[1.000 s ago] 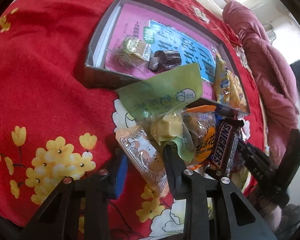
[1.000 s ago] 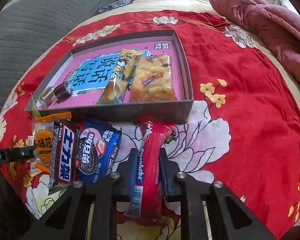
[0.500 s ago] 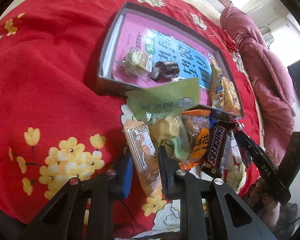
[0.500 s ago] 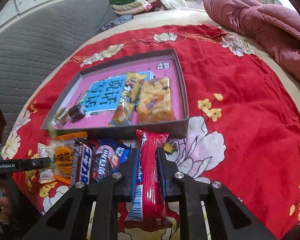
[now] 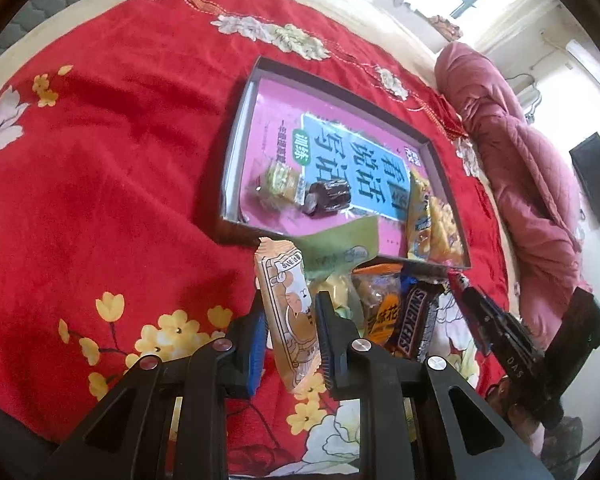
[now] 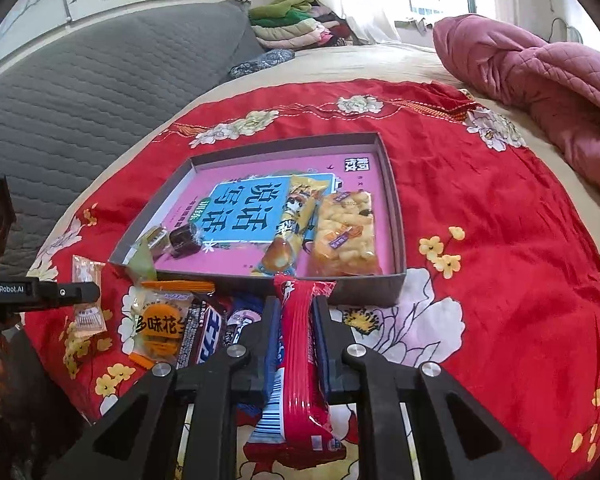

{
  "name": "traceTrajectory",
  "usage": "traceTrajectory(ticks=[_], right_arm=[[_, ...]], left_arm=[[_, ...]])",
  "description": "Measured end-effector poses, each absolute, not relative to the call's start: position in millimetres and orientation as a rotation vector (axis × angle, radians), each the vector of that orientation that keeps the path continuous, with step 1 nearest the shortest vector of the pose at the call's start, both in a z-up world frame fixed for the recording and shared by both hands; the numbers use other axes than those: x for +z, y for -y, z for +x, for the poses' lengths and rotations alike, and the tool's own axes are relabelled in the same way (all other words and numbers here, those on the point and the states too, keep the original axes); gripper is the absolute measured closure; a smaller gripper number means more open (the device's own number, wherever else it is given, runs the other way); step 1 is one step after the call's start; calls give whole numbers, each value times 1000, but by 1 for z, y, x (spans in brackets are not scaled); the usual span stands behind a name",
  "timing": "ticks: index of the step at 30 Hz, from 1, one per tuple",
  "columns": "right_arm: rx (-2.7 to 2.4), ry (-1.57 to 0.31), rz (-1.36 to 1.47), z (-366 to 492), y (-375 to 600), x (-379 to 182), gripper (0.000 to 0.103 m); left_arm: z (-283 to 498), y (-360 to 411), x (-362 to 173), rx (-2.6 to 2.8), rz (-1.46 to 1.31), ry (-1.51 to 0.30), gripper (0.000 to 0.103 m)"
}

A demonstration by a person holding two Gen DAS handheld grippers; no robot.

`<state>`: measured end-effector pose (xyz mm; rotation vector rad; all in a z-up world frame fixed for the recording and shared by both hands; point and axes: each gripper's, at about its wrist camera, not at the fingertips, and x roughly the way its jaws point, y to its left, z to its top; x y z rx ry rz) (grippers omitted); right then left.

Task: Organize snacks
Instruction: 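Carry both held packets into the box over the pink workbook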

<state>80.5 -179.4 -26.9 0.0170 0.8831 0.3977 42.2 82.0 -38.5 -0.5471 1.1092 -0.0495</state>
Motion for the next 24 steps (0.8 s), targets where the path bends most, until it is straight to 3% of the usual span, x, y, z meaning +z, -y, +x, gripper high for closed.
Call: traceTrajectory(ticks=[14, 22, 24], right_arm=[[438, -815, 80, 79, 186, -12, 87], [450, -821, 94, 82, 186, -12, 87], [451, -822, 99, 82, 187, -13, 87]], left_arm=[[48, -78, -10, -56, -513, -1032, 80], [51, -79, -41, -73, -577, -1138, 79], [52, -78, -53, -87, -597, -1170, 66]])
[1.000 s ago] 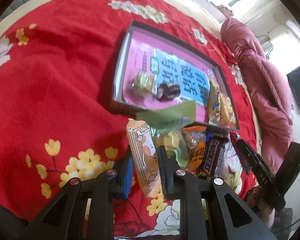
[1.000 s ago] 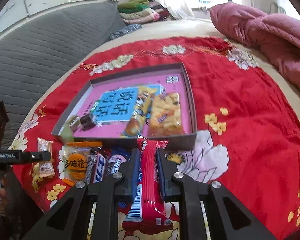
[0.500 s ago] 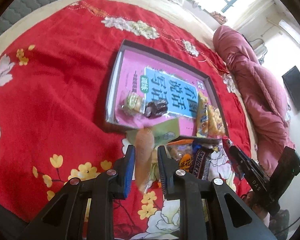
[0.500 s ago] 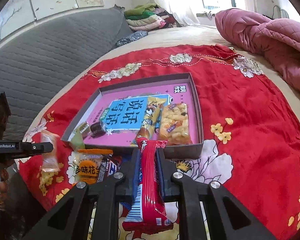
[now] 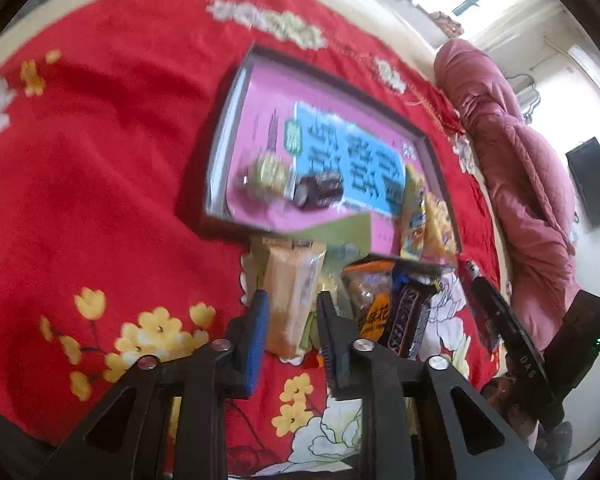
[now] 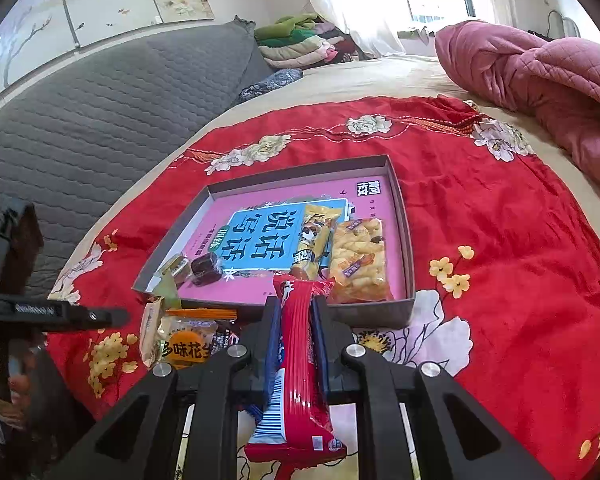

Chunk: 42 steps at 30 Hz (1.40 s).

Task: Organize snacks
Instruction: 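Carry both held packets into the box over the pink workbook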

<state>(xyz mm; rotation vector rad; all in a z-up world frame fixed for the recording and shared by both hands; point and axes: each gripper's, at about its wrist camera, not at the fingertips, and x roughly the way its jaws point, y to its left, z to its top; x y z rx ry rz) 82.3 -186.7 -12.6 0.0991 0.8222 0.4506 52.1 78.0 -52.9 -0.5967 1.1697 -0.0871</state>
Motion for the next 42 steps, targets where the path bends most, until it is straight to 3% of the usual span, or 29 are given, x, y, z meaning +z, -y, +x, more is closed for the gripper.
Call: traceTrajectory(ticks=[2, 7, 10, 19, 32, 42], right_arm=[[450, -821, 104, 82, 187, -13, 87], [451, -822, 107, 83, 187, -13, 87], [452, -823, 107, 84, 187, -13, 87], [445, -835, 118, 86, 186, -17, 87], [457, -781, 141, 90, 189, -8, 87], [448, -730, 147, 106, 188, 1, 87]], left_arm=[[53, -76, -62, -107, -618, -1195, 51], [55, -74, -74, -111, -620, -1203, 50], [57, -75, -79, -103, -618, -1190, 52], [63, -74, -81, -165, -613, -1158, 78], [63, -74, -23, -169, -547, -1017, 79], [86, -74, -10, -153, -536, -979, 79]])
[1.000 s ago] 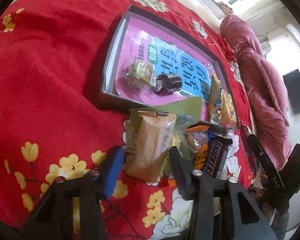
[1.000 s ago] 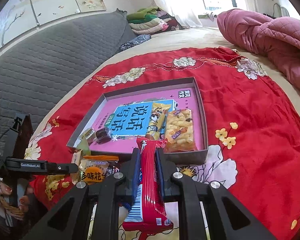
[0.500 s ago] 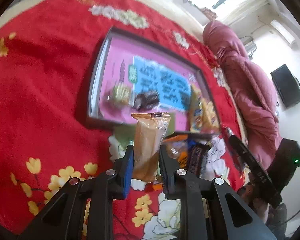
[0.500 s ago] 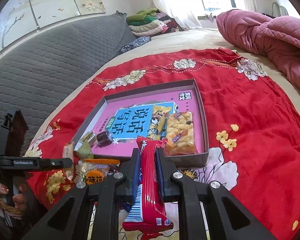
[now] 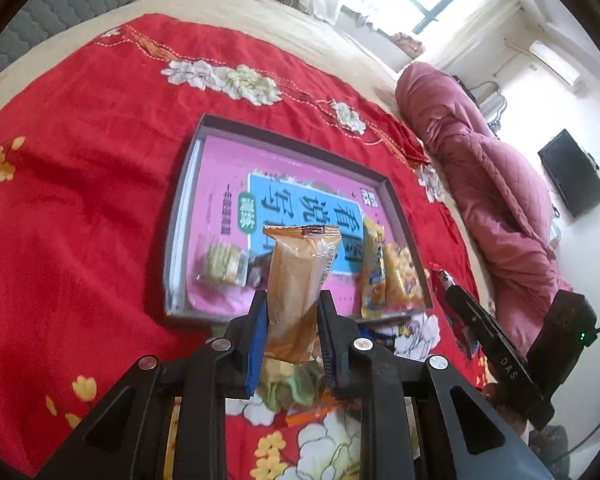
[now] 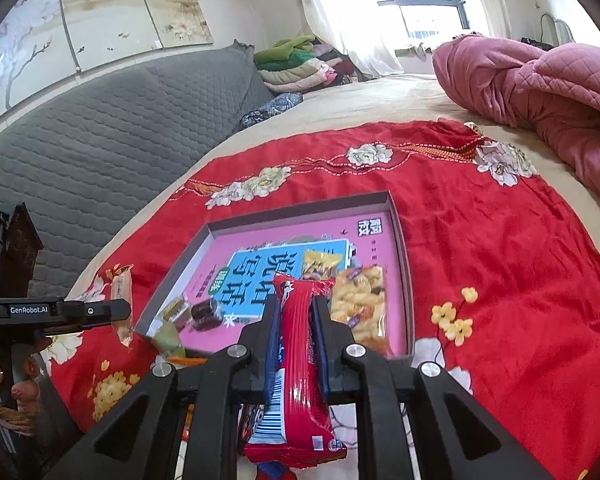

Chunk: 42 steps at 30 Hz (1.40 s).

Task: Organize snacks
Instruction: 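Carry both held packets into the box over the pink workbook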

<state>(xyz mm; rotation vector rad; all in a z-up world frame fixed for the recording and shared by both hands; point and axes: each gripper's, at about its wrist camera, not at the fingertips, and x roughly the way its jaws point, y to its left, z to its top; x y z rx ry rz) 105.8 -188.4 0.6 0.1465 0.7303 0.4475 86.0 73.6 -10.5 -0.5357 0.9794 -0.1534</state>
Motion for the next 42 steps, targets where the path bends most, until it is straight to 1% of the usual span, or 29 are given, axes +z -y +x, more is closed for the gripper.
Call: traceTrajectory(ticks=[8, 21, 42], right_arm=[[451, -718, 163, 115, 189, 2, 87], [458, -719, 172, 143, 182, -6, 87], [461, -759, 156, 167, 165, -25, 87]], left_arm=[[114, -58, -8, -160, -514, -967, 79], [151, -21, -27, -172, -454, -1024, 79], [167, -6, -49, -150, -395, -1108, 78]])
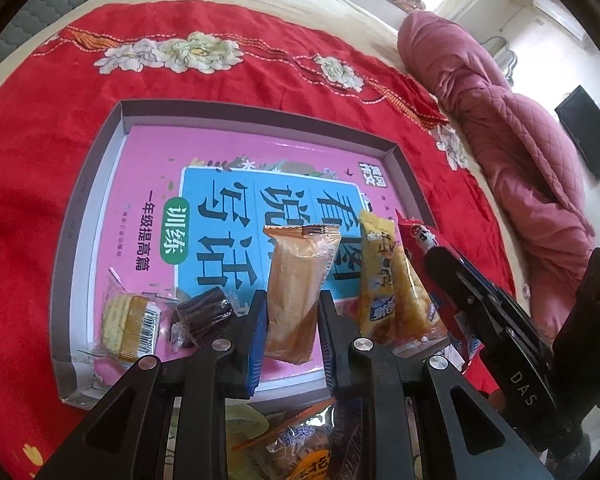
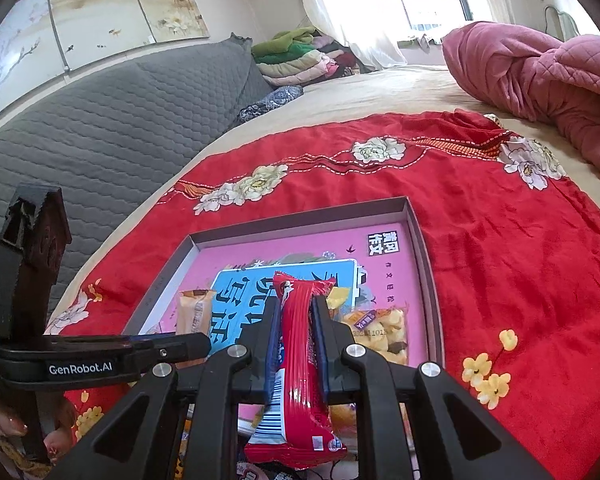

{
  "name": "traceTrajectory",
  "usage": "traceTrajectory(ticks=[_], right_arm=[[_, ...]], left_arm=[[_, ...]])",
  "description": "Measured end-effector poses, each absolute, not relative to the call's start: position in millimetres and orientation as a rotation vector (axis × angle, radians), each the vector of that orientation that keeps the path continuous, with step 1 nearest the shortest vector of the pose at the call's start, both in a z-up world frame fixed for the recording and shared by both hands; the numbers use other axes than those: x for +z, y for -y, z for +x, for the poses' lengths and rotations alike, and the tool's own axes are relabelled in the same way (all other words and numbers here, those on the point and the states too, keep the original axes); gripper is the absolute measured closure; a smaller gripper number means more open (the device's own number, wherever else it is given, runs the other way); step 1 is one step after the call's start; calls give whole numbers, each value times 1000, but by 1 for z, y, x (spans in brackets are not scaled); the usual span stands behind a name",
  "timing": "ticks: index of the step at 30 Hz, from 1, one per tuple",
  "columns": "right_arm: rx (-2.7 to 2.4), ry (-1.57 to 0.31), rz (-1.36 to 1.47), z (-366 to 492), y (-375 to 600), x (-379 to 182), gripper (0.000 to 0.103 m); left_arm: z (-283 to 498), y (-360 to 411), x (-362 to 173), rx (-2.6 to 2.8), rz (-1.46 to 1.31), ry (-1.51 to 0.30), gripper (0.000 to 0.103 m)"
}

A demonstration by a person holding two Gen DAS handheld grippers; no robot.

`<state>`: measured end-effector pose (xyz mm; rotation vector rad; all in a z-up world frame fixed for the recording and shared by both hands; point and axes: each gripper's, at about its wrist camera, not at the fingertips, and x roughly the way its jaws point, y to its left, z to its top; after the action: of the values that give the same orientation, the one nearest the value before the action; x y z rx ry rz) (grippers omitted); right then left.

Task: Organize snacks
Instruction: 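Carry both held packets into the box over the pink workbook, then lower both packets onto the workbook and open both grippers to release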

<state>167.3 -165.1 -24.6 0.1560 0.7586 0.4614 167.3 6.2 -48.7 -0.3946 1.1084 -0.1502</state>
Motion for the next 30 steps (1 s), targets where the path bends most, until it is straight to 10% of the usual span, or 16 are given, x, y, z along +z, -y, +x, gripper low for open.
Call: traceTrajectory(ticks=[30], right_arm=[[443, -841, 165, 176, 161, -47, 86]], left_arm=[[171, -8, -64, -143, -426, -1171, 78]])
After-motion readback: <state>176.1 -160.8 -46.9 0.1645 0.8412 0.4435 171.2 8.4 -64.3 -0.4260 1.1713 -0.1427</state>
